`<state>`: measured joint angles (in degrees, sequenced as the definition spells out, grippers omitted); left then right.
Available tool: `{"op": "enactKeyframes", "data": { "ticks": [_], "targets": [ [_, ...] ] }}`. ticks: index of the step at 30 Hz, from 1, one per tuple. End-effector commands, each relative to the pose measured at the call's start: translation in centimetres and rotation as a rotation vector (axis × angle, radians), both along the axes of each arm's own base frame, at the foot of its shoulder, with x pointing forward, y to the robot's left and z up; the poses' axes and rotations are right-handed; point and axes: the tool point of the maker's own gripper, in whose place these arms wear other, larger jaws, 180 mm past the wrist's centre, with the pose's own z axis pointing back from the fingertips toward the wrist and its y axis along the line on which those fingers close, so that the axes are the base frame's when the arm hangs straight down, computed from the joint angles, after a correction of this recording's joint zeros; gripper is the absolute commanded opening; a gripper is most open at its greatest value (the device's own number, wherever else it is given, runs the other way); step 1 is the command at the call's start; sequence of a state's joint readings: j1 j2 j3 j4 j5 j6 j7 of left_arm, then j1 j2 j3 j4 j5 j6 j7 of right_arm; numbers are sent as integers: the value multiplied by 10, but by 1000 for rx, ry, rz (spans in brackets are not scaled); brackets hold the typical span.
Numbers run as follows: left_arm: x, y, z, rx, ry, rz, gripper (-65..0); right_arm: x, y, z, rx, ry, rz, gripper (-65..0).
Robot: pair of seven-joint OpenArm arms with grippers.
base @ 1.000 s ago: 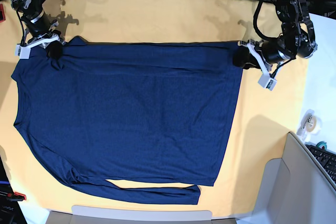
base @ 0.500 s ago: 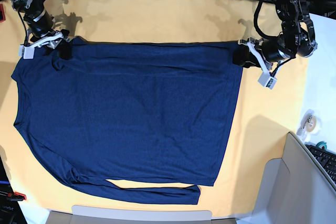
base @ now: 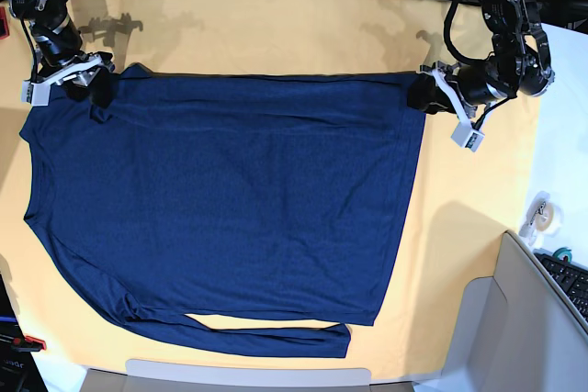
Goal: Fold the T-shirt properly
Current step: 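Lift the gripped shirt edge with both grippers, then hold the edge and shift both grippers outward along it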
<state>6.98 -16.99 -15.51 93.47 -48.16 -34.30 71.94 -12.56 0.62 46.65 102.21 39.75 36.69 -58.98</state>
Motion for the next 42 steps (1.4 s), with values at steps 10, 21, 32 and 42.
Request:
{"op": "enactKeyframes", "data": {
  "ticks": [10,21,32,42],
  "targets": [
    [9,3,11,-2,-43,2,-501,-33,-50,14,-42,-30,-176,-304],
    [9,2,11,-3,-42,1,-501,-33,-68,3,118,-96,-296,-304],
    [9,2,11,-2,-42,1,-501,-26,-76,-10,374,-145,-459,-304],
    [9,2,11,-2,-42,1,-501,-7,-73,-20,449,-158,-473,-304]
  ]
}}
